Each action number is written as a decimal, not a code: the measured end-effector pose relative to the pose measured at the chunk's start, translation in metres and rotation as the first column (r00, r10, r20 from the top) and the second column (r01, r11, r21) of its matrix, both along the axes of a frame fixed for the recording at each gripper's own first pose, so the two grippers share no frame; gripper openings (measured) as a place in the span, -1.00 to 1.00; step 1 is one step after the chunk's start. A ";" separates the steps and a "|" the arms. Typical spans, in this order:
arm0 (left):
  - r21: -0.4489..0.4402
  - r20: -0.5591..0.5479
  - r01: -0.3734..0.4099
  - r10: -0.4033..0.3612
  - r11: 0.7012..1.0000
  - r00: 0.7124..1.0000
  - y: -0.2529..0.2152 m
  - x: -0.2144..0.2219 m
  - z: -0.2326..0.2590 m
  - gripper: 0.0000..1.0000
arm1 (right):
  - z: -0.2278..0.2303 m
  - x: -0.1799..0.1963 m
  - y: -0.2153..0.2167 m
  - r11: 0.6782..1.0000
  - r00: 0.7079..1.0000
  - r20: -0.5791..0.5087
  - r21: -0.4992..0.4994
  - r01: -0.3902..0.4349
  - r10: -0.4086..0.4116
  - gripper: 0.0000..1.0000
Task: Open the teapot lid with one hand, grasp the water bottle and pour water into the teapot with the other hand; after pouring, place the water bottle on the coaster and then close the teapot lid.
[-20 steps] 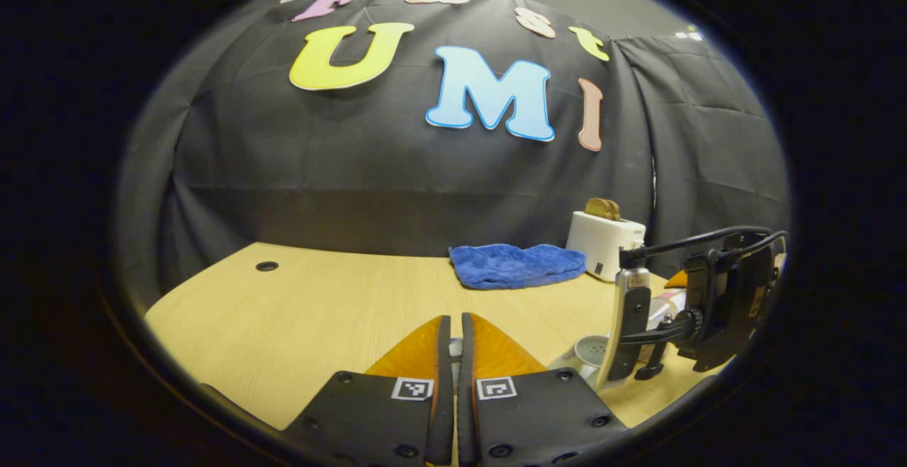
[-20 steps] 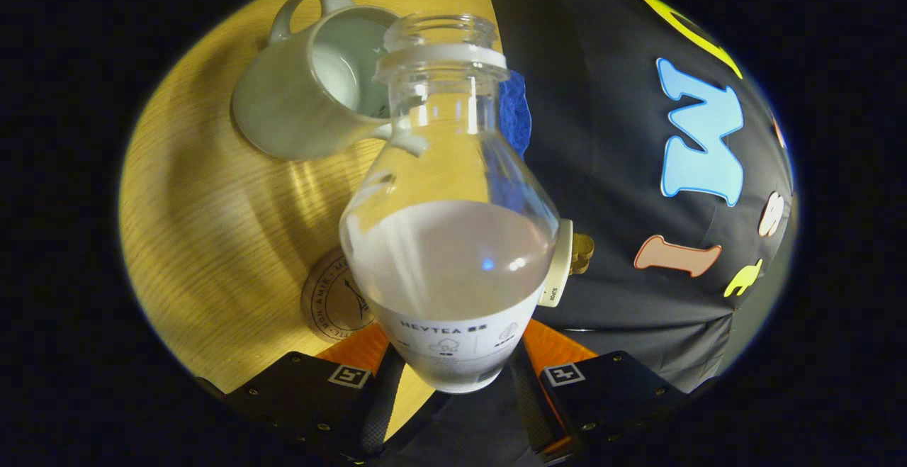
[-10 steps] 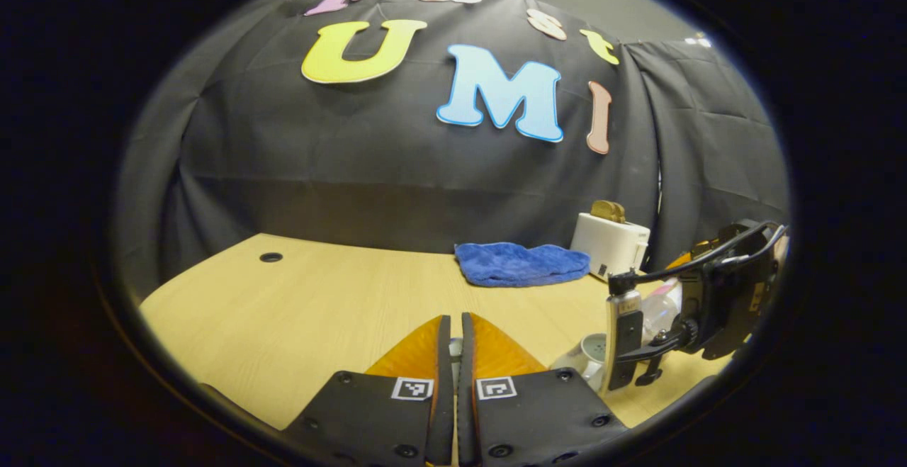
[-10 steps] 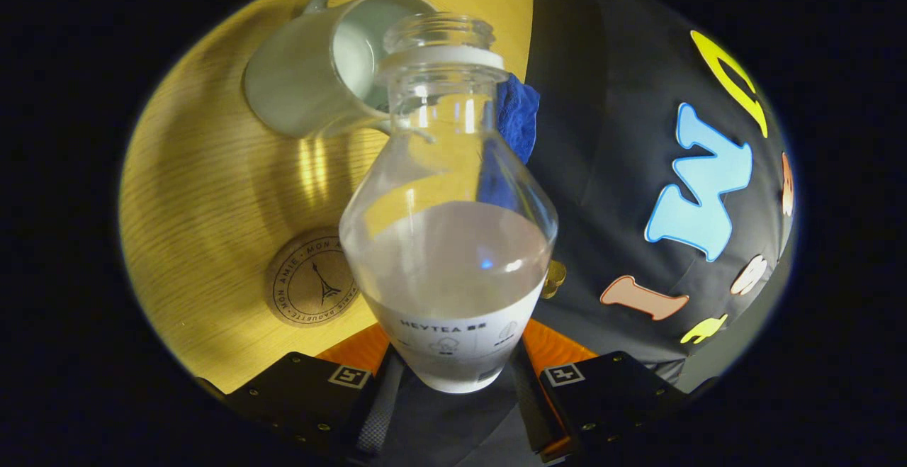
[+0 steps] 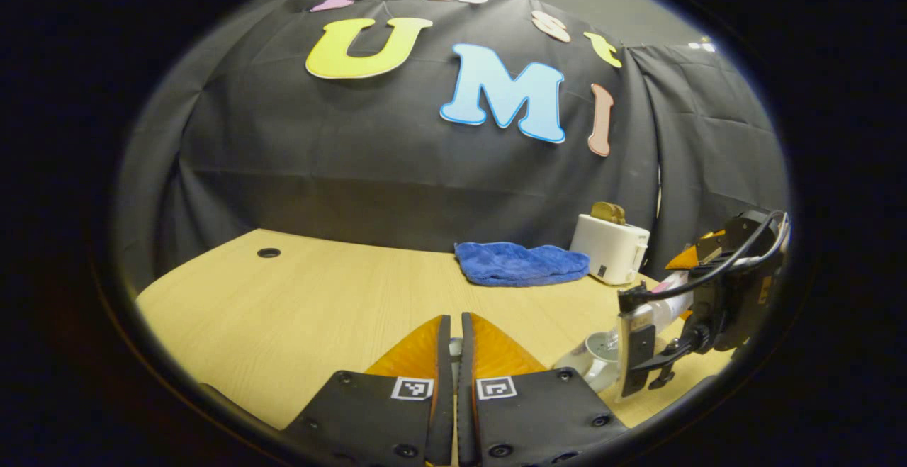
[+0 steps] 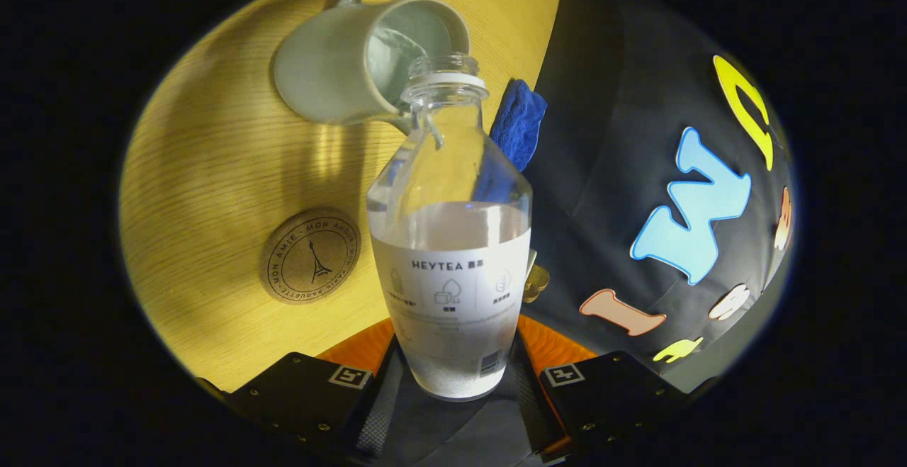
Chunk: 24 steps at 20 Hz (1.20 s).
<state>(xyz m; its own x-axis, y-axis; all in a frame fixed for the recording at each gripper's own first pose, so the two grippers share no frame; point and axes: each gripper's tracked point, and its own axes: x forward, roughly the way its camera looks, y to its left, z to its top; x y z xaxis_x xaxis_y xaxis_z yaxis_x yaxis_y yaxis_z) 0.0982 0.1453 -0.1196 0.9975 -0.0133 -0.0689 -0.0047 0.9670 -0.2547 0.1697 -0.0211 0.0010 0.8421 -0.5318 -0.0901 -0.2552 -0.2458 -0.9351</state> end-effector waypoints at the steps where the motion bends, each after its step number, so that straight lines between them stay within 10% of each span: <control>1: 0.003 0.000 -0.002 0.002 1.000 1.000 0.002 0.000 0.000 -0.82 | 0.003 -0.001 0.000 1.000 1.000 -0.002 -0.017 -0.010 0.010 0.46; 24: -0.015 0.008 -0.032 0.032 0.999 0.999 0.011 -0.008 0.003 -0.82 | 0.030 -0.007 0.023 0.968 0.991 -0.035 -0.212 -0.134 0.129 0.47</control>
<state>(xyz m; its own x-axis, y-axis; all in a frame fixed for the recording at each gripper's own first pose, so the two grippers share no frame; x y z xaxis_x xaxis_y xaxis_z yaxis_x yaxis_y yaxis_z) 0.0899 0.1566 -0.1169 0.9980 0.0177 -0.0605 -0.0334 0.9625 -0.2694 0.1628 0.0021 0.0306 0.9049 -0.4255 -0.0050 -0.2263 -0.4713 -0.8525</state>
